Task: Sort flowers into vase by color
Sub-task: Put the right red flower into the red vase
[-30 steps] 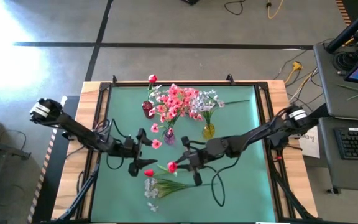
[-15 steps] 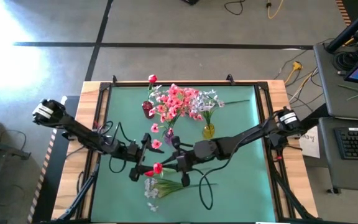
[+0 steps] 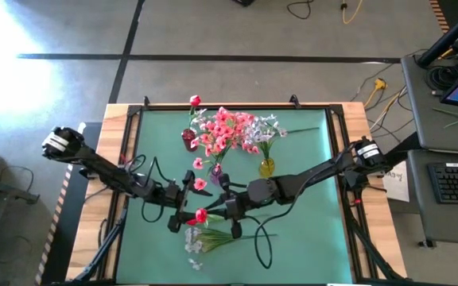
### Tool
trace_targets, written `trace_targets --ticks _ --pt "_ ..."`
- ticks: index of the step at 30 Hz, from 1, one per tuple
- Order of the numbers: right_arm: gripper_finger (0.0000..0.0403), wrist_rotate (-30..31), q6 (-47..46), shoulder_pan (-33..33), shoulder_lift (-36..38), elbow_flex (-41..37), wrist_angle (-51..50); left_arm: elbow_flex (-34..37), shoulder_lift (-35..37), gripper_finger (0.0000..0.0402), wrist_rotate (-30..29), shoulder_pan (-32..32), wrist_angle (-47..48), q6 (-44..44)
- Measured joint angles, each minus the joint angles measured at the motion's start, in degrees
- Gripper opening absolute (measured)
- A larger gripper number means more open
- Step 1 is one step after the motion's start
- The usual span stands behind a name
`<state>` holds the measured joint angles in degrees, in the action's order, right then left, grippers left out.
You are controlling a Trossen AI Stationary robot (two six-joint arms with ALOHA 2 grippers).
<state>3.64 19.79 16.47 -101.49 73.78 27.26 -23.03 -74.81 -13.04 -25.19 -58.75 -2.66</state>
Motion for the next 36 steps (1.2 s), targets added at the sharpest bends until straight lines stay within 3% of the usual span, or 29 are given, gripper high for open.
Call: trace_targets --ticks 9,27,36 --pt "0.0018 0.7 2.1 0.0 0.0 0.0 1.7 0.1 0.0 0.0237 -0.1 0.0 0.7 -0.2" --pt "0.0018 1.7 2.8 0.0 0.0 0.0 2.2 0.2 0.0 0.0012 0.0 0.1 1.6 0.2" --pt "0.0018 3.2 0.3 0.0 0.2 0.0 2.1 0.2 0.2 0.0001 0.0 0.2 1.8 0.5"
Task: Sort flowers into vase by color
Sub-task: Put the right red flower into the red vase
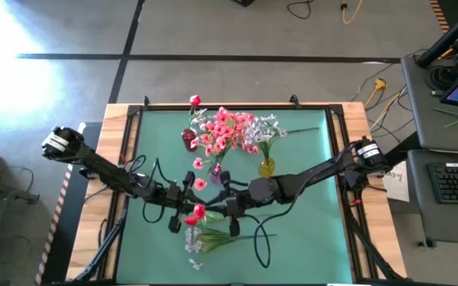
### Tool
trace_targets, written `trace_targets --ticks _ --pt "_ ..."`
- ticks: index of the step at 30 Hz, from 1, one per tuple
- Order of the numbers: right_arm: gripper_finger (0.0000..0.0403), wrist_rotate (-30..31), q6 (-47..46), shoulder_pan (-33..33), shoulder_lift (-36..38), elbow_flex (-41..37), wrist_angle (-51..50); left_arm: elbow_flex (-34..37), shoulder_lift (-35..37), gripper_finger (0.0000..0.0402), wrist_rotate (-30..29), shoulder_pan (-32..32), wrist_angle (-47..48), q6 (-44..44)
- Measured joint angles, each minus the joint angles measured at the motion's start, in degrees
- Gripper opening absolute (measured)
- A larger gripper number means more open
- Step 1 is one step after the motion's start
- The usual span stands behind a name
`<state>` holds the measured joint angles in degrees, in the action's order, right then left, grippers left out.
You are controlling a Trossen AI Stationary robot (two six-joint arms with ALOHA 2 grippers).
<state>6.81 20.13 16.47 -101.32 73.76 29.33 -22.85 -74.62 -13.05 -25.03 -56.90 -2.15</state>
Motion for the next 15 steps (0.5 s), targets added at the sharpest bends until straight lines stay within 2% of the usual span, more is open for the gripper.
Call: trace_targets --ticks 5,15 --pt "0.0036 0.7 -1.1 0.0 1.2 0.0 -2.2 0.0 0.4 0.0000 -0.3 0.0 0.0 0.0" --pt "0.0136 0.8 -3.7 0.0 3.7 0.0 -5.8 0.0 4.5 0.0000 -0.2 0.0 0.5 0.1"
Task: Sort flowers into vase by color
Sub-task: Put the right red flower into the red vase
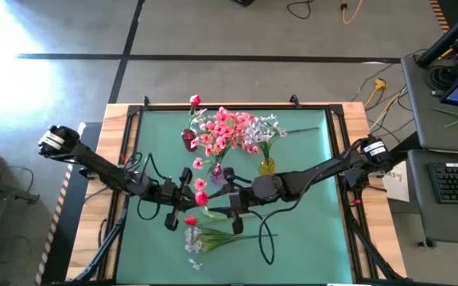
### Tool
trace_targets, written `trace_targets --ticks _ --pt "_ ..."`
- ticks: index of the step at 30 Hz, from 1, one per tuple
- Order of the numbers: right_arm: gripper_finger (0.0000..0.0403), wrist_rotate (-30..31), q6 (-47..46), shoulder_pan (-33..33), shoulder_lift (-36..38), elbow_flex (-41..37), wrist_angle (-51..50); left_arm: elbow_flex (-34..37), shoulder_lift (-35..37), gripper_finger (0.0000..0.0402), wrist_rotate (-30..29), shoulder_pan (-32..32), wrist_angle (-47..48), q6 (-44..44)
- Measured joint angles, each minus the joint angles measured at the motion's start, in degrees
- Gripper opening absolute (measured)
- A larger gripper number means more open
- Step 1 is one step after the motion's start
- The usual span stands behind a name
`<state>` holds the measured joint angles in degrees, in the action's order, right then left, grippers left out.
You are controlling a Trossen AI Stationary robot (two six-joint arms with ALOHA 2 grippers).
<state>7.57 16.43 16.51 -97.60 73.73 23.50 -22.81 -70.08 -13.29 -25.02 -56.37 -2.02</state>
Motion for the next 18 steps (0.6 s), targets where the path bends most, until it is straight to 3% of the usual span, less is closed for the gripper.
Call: trace_targets --ticks 9,18 --pt "0.0192 0.0 -4.0 0.0 4.6 0.0 -9.0 0.0 7.3 0.0000 0.4 -0.2 3.9 0.0" --pt "0.0201 0.0 -6.4 0.0 7.8 0.0 -17.7 0.0 14.8 0.0000 0.4 -0.2 4.8 3.7"
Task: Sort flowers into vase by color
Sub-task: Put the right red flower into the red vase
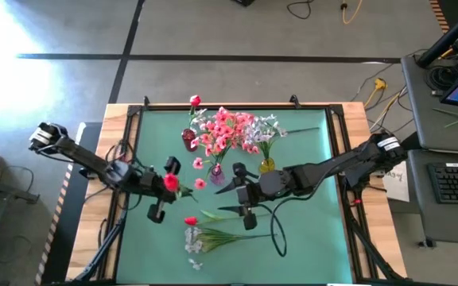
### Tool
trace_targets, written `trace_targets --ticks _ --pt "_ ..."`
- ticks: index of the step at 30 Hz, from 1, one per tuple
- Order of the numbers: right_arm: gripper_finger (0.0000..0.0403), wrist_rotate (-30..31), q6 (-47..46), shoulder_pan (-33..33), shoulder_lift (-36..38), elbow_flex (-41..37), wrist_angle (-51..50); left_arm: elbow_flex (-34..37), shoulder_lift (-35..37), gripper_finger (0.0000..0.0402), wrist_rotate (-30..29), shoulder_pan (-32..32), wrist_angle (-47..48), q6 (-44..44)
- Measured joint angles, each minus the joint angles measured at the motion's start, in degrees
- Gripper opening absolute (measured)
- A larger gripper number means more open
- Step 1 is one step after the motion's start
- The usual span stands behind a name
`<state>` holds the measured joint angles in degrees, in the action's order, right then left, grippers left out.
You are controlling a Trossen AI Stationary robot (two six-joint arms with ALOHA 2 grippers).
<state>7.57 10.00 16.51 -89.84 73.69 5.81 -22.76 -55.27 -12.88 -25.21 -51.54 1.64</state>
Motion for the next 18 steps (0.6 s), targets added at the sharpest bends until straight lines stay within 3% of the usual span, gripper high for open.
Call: trace_targets --ticks 6,12,18 --pt "0.0201 -0.1 -0.5 0.1 0.5 0.0 -4.3 0.0 5.6 0.0000 -2.6 0.0 1.9 1.6" --pt "0.0201 -0.2 -1.7 0.2 0.5 0.0 -7.9 0.0 11.1 0.0000 -18.4 0.1 4.9 5.9" --pt "0.0201 -0.5 -2.5 0.7 0.5 0.0 -12.8 0.0 15.5 0.0000 -34.7 0.6 5.9 15.5"
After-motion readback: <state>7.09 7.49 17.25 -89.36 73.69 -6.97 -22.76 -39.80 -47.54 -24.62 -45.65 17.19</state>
